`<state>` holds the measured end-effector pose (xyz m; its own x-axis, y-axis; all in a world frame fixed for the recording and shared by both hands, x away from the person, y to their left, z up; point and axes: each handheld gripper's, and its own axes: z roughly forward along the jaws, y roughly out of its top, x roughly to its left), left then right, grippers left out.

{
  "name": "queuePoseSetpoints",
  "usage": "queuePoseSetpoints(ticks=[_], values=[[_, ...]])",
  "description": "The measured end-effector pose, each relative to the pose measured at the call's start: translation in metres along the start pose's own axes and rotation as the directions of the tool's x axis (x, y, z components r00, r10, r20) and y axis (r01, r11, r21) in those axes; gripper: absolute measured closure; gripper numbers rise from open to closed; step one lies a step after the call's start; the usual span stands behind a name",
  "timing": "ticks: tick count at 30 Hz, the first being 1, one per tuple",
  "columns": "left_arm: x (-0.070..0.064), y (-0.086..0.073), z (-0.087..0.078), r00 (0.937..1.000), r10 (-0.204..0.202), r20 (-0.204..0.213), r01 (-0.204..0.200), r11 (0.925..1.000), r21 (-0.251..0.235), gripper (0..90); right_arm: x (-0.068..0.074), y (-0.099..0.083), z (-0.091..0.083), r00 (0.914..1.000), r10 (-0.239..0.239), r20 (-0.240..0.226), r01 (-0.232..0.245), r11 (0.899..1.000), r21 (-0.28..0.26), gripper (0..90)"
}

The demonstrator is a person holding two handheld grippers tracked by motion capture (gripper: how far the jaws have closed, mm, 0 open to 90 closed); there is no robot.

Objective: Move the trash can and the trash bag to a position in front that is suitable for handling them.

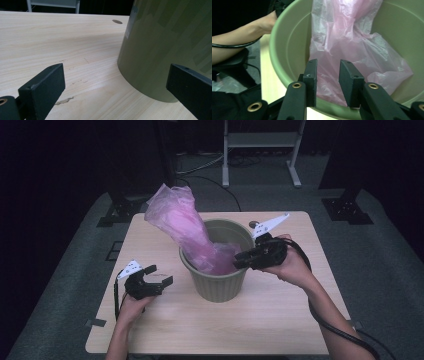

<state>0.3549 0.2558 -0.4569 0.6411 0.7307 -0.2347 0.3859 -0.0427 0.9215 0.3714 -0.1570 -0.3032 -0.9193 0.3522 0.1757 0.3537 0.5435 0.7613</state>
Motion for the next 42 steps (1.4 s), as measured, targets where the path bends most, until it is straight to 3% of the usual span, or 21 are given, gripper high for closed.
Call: queuePoseSetpoints(ticks=[7, 13, 30, 34, 38, 42], values=[[0.0, -0.001, 0.001, 0.9999, 0.011, -0.001, -0.011, 0.9999, 0.009, 0.7, 0.002, 0.001, -0.003, 0.9973, 0.0, -0.073, 0.003, 0.999, 0.048, 68.5], [-0.001, -0.001, 0.001, 0.9999, 0.011, -0.001, -0.011, 0.9999, 0.007, 0.8, 0.008, -0.002, -0.006, 0.9944, -0.025, -0.103, 0.032, 0.997, 0.066, 68.1], [-0.008, 0.001, 0.005, 0.9994, 0.032, 0.012, -0.032, 0.9993, 0.019, 0.8, 0.029, -0.031, -0.024, 0.9903, -0.025, -0.137, 0.038, 0.995, 0.089, 67.0], [-0.009, 0.002, 0.005, 0.9992, 0.036, 0.015, -0.037, 0.999, 0.024, 0.8, 0.031, -0.034, -0.027, 0.9908, -0.031, -0.132, 0.045, 0.994, 0.101, 64.6], [-0.01, 0.002, 0.005, 0.9991, 0.04, 0.016, -0.04, 0.999, 0.021, 0.8, 0.029, -0.029, -0.028, 0.9958, -0.029, -0.087, 0.037, 0.994, 0.098, 61.6], [-0.011, 0.005, 0.004, 0.9988, 0.044, 0.02, -0.044, 0.9989, 0.014, 0.8, 0.02, -0.004, -0.024, 0.9998, -0.015, -0.011, 0.015, 1.0, 0.011, 56.4]])
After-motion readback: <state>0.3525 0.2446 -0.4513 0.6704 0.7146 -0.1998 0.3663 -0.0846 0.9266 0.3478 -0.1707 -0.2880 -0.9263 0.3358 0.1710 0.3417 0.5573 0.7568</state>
